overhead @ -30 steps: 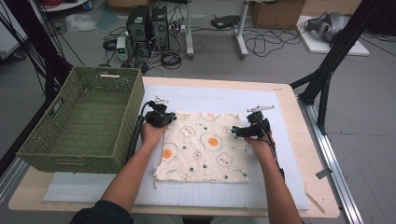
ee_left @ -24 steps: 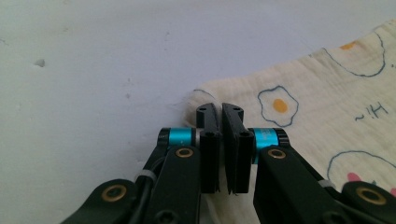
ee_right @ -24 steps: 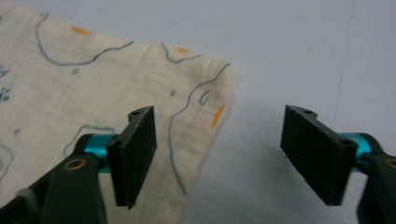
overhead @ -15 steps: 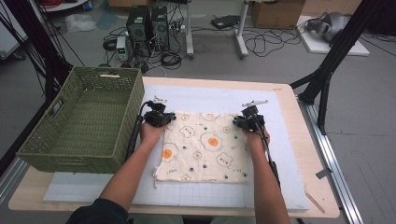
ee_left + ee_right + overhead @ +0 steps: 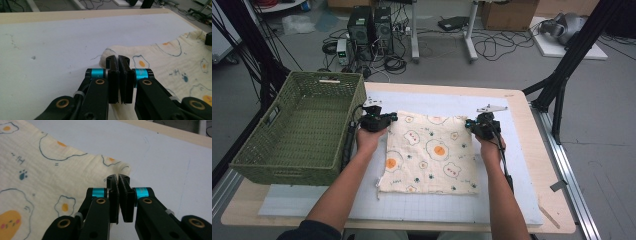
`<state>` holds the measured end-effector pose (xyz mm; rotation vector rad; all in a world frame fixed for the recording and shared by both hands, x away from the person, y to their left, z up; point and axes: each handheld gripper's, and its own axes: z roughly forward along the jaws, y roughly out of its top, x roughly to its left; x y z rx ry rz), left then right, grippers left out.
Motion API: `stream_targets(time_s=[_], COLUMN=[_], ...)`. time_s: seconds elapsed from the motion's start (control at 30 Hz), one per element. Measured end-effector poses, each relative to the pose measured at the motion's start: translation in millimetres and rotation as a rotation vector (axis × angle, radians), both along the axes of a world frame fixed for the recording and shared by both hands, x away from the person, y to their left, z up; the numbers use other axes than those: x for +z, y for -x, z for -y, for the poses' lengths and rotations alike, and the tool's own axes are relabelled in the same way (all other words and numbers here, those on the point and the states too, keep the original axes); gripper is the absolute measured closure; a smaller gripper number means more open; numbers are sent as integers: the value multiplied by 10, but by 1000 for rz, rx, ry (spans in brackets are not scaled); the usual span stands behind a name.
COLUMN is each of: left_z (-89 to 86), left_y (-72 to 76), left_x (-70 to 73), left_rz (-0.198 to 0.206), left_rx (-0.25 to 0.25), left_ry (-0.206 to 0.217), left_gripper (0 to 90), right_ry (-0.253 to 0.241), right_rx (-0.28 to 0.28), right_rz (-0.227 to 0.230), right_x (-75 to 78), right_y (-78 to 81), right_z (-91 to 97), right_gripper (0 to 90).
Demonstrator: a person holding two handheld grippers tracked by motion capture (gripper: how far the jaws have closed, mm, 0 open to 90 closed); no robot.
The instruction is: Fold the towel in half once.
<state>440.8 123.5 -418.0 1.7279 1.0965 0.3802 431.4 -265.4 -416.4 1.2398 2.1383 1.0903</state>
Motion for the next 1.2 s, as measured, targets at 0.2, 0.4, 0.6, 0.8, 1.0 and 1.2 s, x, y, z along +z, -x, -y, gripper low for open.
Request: stream_targets(time_s=[0.2, 0.4, 0.6, 0.8, 1.0, 1.2], left_z=[-41, -64, -45, -73, -106, -123], left_y=[196, 417, 672, 893, 1055, 1198], left_x=[-7, -37, 25, 8, -34, -116], left_rz=[31, 48, 78, 90, 88, 80], left_rx=[-22, -52, -110, -136, -173, -198], left_ry=[18, 22, 7, 11, -5, -27], left_gripper=[863, 863, 862, 862, 860, 860], right_ry=[11, 2, 13, 4, 20, 6], right_rx=[40, 69, 105, 123, 158, 175], right_rz=[24, 37, 47, 43, 38, 21], right_x=[91, 138, 142, 88, 11, -92], right_y=[174, 365, 603, 823, 1024, 1224], right_z=[33, 65, 91, 120, 106, 137], right_gripper=[873, 873, 873, 871, 872, 871])
